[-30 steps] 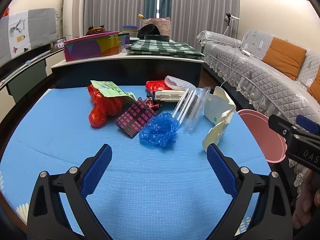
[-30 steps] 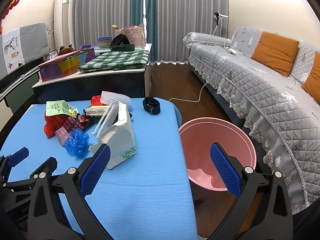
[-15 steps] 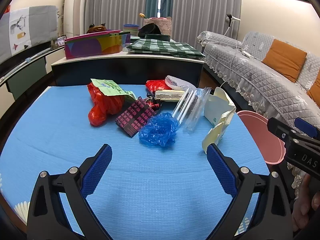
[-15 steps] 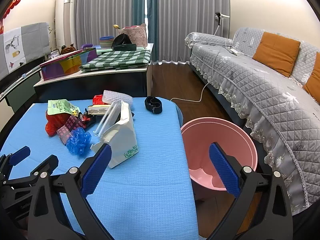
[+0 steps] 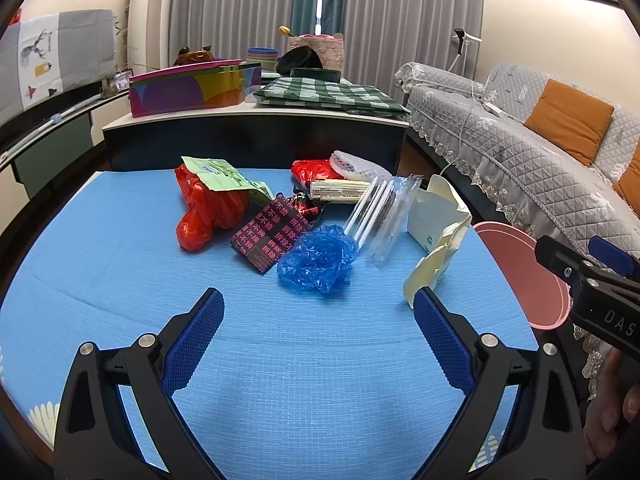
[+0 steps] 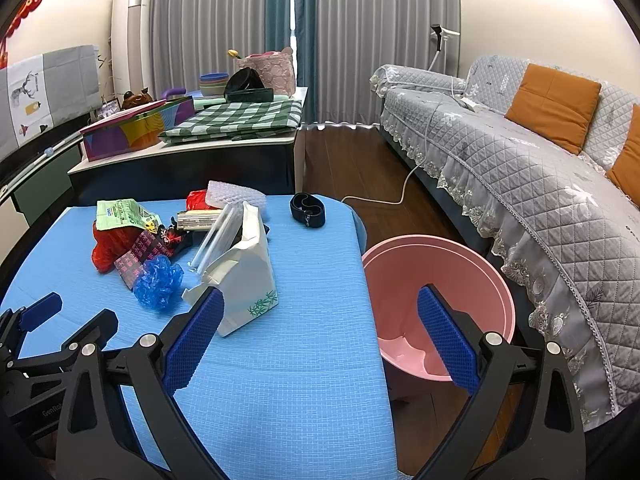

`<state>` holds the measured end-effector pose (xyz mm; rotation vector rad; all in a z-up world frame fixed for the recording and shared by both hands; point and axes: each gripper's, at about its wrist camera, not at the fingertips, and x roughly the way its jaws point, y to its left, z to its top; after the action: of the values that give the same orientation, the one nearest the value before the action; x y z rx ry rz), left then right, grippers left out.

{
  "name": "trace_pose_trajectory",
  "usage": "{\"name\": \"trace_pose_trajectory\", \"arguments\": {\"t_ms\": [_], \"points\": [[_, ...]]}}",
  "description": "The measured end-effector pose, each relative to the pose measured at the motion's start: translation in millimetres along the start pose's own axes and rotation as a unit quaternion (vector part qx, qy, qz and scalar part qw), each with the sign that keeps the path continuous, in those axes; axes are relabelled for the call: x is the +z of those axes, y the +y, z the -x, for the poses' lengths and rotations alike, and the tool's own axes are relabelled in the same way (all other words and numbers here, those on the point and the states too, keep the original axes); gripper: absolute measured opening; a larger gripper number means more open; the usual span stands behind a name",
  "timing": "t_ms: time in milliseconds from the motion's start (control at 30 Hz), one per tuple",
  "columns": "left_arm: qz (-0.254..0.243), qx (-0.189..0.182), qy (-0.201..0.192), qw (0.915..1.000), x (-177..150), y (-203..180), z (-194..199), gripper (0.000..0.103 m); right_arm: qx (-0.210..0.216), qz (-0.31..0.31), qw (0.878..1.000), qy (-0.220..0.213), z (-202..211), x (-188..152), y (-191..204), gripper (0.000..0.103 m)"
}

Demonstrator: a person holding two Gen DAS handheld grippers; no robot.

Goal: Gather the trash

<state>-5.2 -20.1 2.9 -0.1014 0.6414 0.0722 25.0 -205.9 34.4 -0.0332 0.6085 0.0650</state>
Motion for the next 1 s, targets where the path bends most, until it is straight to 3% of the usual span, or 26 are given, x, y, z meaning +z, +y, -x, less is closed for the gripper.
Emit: {"name": "trace_pose_trajectory", "arguments": {"t_ms": [733, 833, 1000], "points": [[0.003, 0.000, 0.001, 1.0000, 1.1, 1.1, 0.4, 0.092, 0.000, -0.001, 1.000, 0.001, 0.2, 0.0, 1.0, 0.090], [0.004, 0.000, 0.003, 1.0000, 0.9, 1.4, 0.2, 0.092, 0.004, -0.006, 1.000, 0.003, 0.0, 0.0, 2.6, 0.085], [0.018, -0.002, 0.009, 0.9998, 0.7, 8.4, -2.9, 0.078, 0.040, -0.030, 0.999, 0.011, -3.2, 3.8, 8.9, 0.068]]}}
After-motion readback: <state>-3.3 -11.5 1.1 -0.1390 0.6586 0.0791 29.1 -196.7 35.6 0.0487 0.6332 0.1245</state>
